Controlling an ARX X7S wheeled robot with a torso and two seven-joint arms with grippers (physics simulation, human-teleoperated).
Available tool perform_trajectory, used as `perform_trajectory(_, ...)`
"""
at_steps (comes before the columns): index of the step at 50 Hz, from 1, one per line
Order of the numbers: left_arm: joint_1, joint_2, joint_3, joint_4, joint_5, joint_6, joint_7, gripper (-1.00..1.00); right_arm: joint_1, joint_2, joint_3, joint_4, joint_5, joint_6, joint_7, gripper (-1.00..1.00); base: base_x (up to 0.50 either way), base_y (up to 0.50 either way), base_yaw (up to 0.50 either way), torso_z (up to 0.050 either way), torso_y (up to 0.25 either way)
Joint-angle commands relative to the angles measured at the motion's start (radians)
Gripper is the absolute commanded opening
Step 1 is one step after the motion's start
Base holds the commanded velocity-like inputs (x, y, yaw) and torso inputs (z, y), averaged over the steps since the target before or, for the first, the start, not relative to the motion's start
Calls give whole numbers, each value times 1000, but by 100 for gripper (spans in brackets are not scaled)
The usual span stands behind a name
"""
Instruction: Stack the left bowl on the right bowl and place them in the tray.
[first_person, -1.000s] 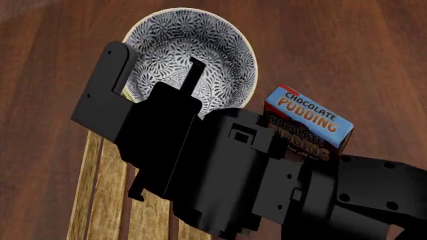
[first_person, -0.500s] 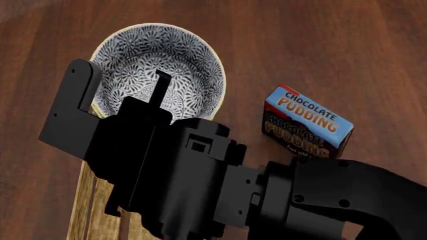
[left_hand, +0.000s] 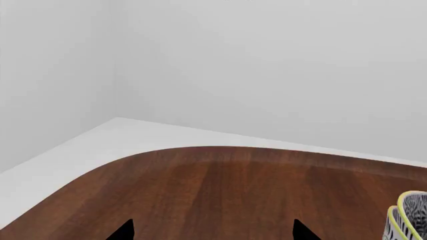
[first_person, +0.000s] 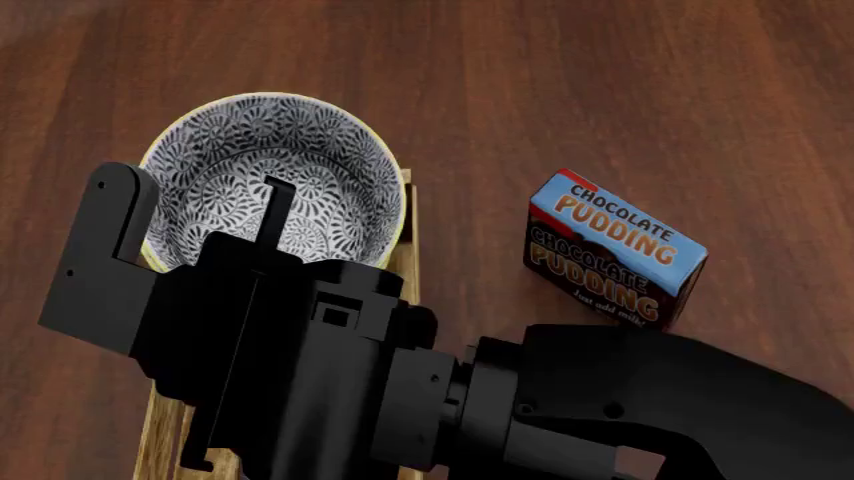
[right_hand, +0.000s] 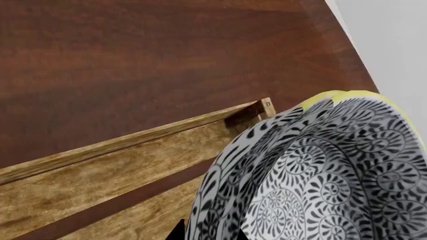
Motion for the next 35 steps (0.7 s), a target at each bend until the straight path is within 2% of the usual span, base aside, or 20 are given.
perform_trajectory(1, 2, -2, -5, 1, -6, 2, -1, 100, -2, -28, -18, 27, -63, -13, -29, -100, 0, 0, 0, 0, 0)
perform_trajectory(35, 6, -4, 3, 4, -3, 5, -4, 100, -55, -54, -50, 134, -55, -34, -67, -100, 0, 0, 0, 0, 1)
